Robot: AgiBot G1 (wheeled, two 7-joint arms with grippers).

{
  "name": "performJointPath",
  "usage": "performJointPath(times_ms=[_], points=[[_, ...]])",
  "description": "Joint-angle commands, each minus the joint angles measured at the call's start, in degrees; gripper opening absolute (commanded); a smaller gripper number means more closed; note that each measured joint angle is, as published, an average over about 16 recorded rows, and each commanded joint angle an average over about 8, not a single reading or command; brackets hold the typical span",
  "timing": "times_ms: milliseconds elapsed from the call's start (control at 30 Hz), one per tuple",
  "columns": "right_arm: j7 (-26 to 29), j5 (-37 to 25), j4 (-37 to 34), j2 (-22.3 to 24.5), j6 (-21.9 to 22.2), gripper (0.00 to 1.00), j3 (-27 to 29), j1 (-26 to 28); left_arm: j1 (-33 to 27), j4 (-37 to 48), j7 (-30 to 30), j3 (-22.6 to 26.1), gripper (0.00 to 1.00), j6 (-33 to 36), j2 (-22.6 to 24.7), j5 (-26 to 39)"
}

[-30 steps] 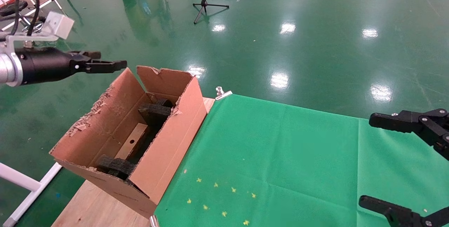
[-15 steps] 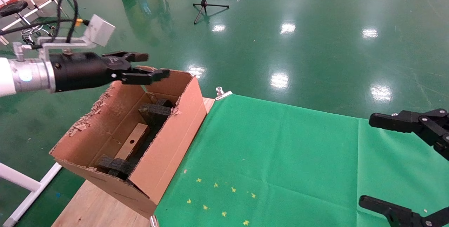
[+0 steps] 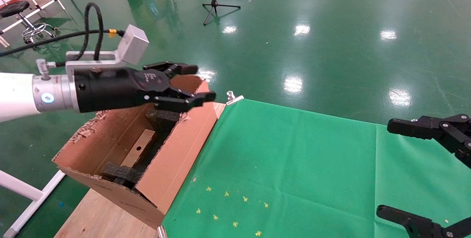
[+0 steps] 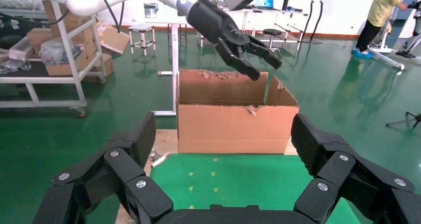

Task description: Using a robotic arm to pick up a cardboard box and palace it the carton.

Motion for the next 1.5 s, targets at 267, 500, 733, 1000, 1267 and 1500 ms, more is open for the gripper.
performJointPath(times_ms=[267, 500, 733, 1000, 1267, 1500], points=[[-0.01, 0.01, 0.0, 0.01, 0.01, 1.0, -0.01, 0.0, 4.2, -4.83, 3.95, -2.08, 1.0, 3.41, 1.23, -6.38], [-0.01, 0.02, 0.0, 0.01, 0.01, 1.0, -0.02, 0.01, 7.46, -8.59, 7.03, -3.69, 1.0, 6.05, 2.19, -11.33], [-0.02, 0.02, 0.0, 0.01, 0.01, 1.0, -0.03, 0.01, 10.69, -12.31, 10.08, -5.29, 1.0, 8.68, 3.15, -16.25], [-0.02, 0.03, -0.01, 0.02, 0.03, 1.0, -0.04, 0.0, 13.56, -15.65, 12.64, -6.71, 1.0, 11.02, 3.98, -20.64], [-0.03, 0.04, -0.02, 0.03, 0.04, 1.0, -0.04, -0.01, 13.81, -15.85, 12.71, -6.88, 1.0, 11.22, 4.07, -21.07], [-0.03, 0.05, -0.02, 0.03, 0.04, 1.0, -0.04, 0.0, 13.46, -15.45, 12.52, -6.69, 1.0, 10.91, 3.96, -20.49]])
